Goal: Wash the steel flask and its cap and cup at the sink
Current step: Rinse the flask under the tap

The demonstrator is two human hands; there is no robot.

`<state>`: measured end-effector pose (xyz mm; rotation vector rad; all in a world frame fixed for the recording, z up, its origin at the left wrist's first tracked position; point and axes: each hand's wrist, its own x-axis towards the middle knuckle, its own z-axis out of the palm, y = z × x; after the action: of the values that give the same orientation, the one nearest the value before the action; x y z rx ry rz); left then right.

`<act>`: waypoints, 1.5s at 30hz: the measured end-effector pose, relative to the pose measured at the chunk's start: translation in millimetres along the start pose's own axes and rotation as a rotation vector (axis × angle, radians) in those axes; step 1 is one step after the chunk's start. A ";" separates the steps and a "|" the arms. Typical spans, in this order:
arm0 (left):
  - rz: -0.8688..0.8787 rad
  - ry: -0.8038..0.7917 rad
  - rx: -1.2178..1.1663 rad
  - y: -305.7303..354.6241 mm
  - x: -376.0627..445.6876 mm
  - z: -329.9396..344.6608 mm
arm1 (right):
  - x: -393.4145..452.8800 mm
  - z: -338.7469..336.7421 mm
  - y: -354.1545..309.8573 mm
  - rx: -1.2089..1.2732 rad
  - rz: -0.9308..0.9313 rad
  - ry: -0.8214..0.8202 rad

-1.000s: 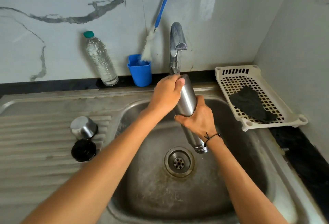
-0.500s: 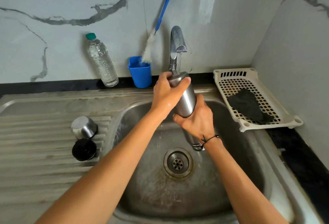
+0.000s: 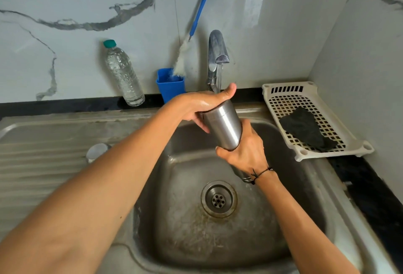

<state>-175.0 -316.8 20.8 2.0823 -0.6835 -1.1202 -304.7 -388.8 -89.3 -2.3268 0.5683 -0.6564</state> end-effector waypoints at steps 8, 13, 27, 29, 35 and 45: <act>-0.053 0.225 -0.277 -15.8 1.5 -4.7 | 2.8 0.2 5.6 0.042 -0.051 -0.071; -0.278 -0.152 -0.485 -64.5 -26.9 3.5 | 7.3 -11.5 -12.4 0.146 -0.205 -0.117; 0.022 0.035 -0.858 -133.0 -37.4 67.7 | 5.1 -16.3 -18.7 0.169 -0.106 -0.285; 0.070 0.119 -0.791 -135.0 -36.1 77.9 | 17.9 -11.7 -25.2 0.491 0.263 -0.298; 0.183 0.198 -0.521 -129.1 -35.2 91.5 | 35.7 0.8 -50.0 0.748 0.486 -0.287; 0.310 0.520 -0.465 -131.8 -21.8 79.7 | 54.5 -3.0 -55.7 0.543 0.175 0.297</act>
<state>-236.9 -241.6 -100.4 1.6861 -0.4170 -0.4702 -251.5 -381.1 -32.8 -1.6684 0.6245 -0.9459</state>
